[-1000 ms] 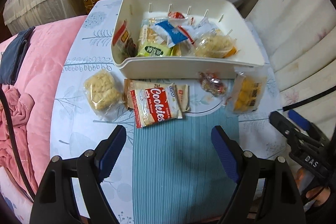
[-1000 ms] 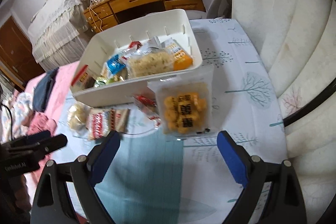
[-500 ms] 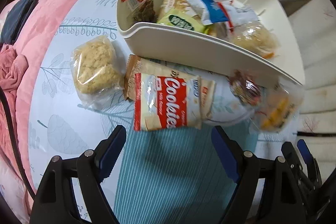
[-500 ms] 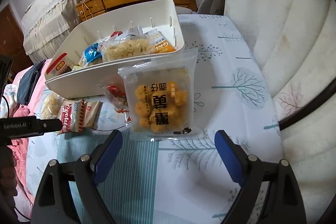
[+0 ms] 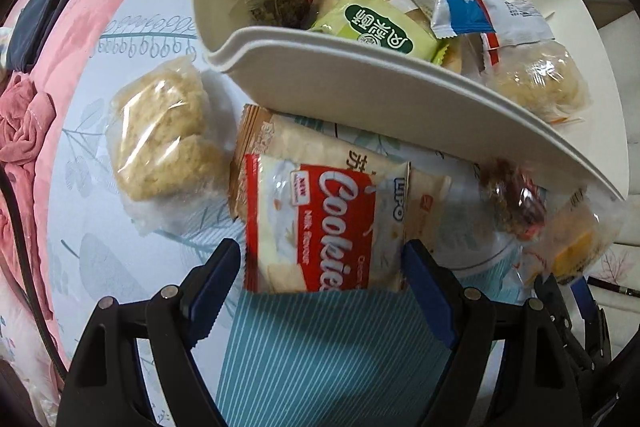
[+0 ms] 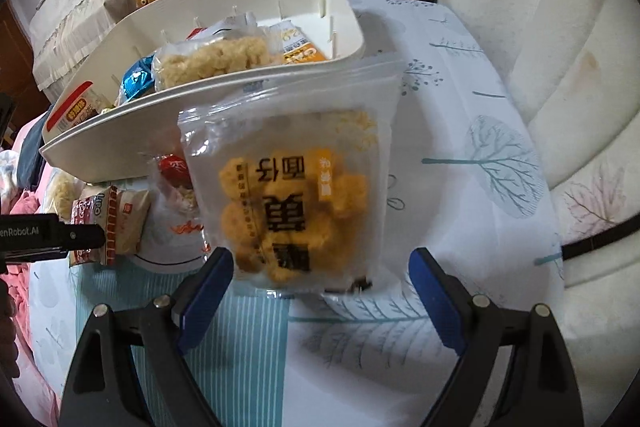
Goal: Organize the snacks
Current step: 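Lift the puff bag with the right tool while the left tool grasps the Cookies pack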
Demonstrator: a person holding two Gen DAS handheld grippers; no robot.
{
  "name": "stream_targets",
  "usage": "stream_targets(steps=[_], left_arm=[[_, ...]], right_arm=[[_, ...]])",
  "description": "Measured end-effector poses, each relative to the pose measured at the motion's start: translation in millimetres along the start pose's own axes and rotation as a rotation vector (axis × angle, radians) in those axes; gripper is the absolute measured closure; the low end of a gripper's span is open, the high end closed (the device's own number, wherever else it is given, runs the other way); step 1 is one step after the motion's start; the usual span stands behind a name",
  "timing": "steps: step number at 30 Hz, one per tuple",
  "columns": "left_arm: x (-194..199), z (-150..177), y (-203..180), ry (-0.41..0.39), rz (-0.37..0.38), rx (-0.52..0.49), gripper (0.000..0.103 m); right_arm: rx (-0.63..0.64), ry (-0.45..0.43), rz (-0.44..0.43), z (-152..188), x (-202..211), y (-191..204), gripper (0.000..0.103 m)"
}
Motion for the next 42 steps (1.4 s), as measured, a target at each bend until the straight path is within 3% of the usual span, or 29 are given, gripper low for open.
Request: stream_targets(steps=[6, 16, 29, 36, 42], left_arm=[[-12, -11, -1, 0.008, 0.003, 0.019, 0.021], [-16, -17, 11, 0.007, 0.08, 0.083, 0.036], [-7, -14, 29, 0.015, 0.075, 0.124, 0.053], [8, -6, 24, 0.033, 0.061, 0.099, 0.053], [28, 9, 31, 0.039, 0.105, 0.091, 0.053]], right_arm=[[0.061, -0.001, -0.033, -6, -10, 16, 0.013], [0.086, 0.022, -0.036, -15, -29, 18, 0.017], [0.115, 0.12, -0.066, -13, -27, 14, 0.024], [0.117, 0.178, -0.074, 1, -14, 11, 0.024], [0.144, 0.204, -0.135, 13, 7, 28, 0.024]])
Point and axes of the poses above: each gripper's, at about its wrist camera, not at the fingertips, and x roughly against the way its jaws point, y to its left, z to its underside, the point moved 2 cm from there along -x, roughly the way its jaws point, and after that the axes turned 14 degrees about z, right-handed, at the moved point
